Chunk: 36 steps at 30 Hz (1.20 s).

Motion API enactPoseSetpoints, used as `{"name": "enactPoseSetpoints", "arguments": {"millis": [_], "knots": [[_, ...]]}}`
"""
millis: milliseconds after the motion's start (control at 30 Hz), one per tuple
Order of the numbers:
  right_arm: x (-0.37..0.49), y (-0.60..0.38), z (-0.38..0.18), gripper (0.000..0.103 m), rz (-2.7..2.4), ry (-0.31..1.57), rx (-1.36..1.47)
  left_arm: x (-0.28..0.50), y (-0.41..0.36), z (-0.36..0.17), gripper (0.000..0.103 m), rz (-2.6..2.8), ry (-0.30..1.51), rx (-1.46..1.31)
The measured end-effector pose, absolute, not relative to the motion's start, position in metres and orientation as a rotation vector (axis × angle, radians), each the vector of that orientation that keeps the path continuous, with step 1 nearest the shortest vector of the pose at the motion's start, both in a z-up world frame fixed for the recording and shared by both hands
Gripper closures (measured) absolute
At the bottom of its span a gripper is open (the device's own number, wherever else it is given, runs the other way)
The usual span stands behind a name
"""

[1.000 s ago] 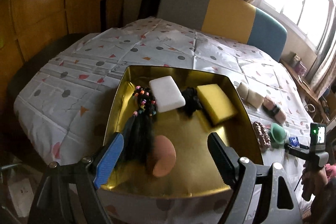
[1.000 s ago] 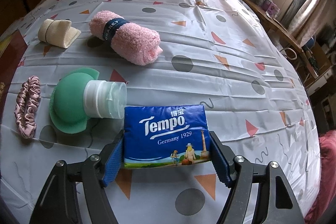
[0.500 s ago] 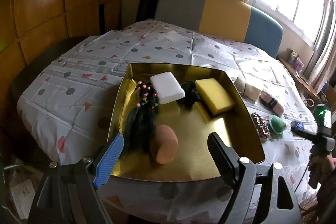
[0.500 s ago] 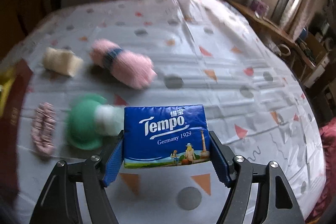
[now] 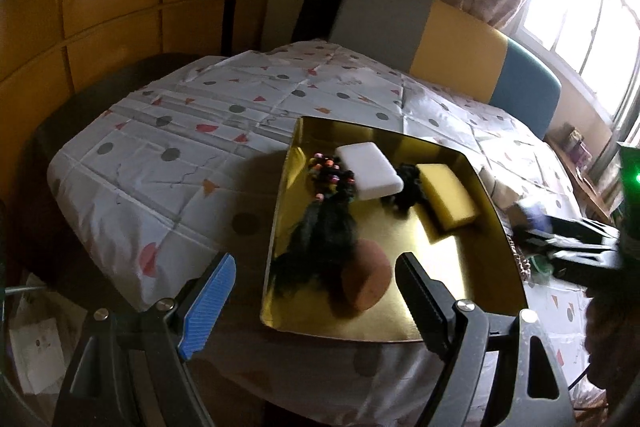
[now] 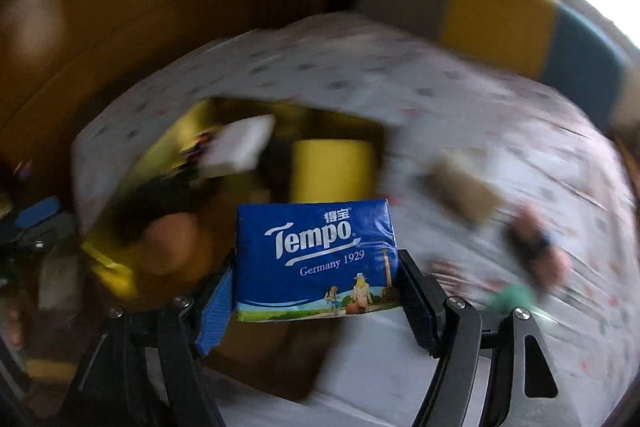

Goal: Organize soft objects
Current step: 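Carry the Tempo tissue pack into the gold tray and open the right tool, then reach the left tool to the pink scrunchie and grasp it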

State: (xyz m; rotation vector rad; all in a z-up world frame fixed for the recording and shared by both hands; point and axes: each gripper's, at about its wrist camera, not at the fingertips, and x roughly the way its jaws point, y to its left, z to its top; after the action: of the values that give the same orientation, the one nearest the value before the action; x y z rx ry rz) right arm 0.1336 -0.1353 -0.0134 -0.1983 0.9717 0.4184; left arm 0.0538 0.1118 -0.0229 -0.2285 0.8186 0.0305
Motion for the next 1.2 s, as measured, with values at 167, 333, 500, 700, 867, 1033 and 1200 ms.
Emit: {"name": "enactPoseSetpoints", "arguments": {"millis": [167, 333, 500, 700, 867, 1033, 1200], "knots": [[0.163, -0.076, -0.048, 0.029, 0.465, 1.086, -0.221, 0.054, 0.124, -0.030, 0.019, 0.044, 0.828, -0.263], [0.200, -0.060, -0.080, 0.026, 0.405, 1.146, -0.214, 0.058, 0.123, -0.039, 0.019, 0.039, 0.854, -0.256], [0.197, -0.072, -0.070, 0.012, 0.417, 1.102, -0.150, 0.060, 0.120, -0.041, 0.019, 0.032, 0.850, -0.245], [0.168, -0.114, -0.026, 0.006, 0.429, 0.956, -0.030, 0.062, 0.108, -0.039, 0.019, 0.013, 0.852, -0.234], [0.144, -0.162, -0.008, 0.006, 0.343, 0.888, -0.016, 0.062, 0.090, -0.034, 0.019, -0.034, 0.853, -0.213], [0.124, -0.240, 0.002, 0.006, 0.196, 0.837, 0.031, 0.063, 0.069, -0.026, 0.019, -0.101, 0.846, -0.194], [0.113, -0.319, -0.002, 0.005, 0.004, 0.820, 0.069, 0.066, 0.048, -0.020, 0.019, -0.168, 0.856, -0.183]]}}
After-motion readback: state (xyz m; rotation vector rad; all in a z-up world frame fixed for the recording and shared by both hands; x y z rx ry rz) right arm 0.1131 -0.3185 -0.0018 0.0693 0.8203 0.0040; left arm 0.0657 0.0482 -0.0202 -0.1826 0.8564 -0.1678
